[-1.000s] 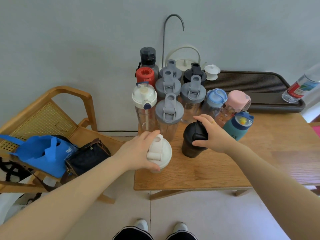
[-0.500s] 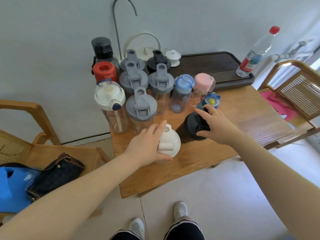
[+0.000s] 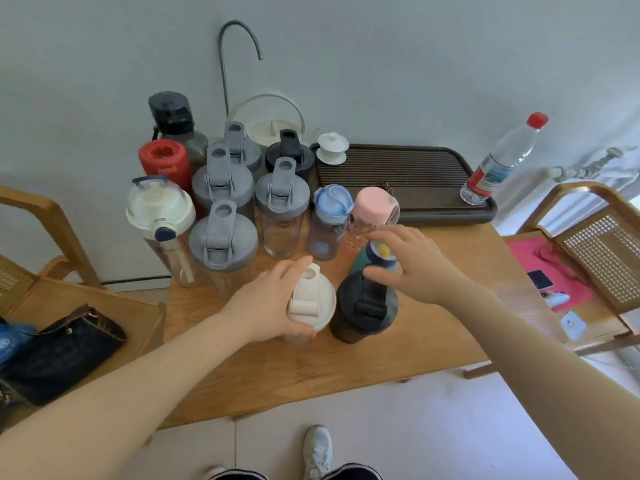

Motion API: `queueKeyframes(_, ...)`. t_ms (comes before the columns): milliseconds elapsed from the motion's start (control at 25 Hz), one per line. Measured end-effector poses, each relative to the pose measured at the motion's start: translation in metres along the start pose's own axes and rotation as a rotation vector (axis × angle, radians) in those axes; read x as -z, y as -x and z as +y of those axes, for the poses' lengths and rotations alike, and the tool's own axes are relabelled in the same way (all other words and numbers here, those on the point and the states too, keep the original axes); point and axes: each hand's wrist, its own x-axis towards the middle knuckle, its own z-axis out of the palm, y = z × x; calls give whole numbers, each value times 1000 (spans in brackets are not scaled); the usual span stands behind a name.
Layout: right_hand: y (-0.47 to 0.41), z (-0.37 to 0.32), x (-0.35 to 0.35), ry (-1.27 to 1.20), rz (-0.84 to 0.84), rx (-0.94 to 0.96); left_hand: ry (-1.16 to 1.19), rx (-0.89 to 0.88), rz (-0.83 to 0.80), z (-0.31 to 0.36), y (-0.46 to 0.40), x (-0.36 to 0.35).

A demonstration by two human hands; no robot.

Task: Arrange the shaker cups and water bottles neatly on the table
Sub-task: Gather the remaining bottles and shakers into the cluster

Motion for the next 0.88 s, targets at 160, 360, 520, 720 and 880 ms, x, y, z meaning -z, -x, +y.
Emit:
queueKeyframes(160, -56, 19, 6, 33, 51, 86, -3, 127, 63, 12, -1, -3)
queueKeyframes(360, -119, 3, -10, 159, 38, 172, 32, 250, 156, 23, 9, -15)
queueKeyframes(520, -139, -3, -16, 219, 63, 168, 73, 339, 205, 23, 20, -16)
queueKeyframes(720, -127, 4, -19, 166, -42, 370, 78, 359, 222, 22, 19, -20)
queueKeyframes(880, -101, -10, -20, 114, -181, 512, 53, 319, 215, 18, 18, -18)
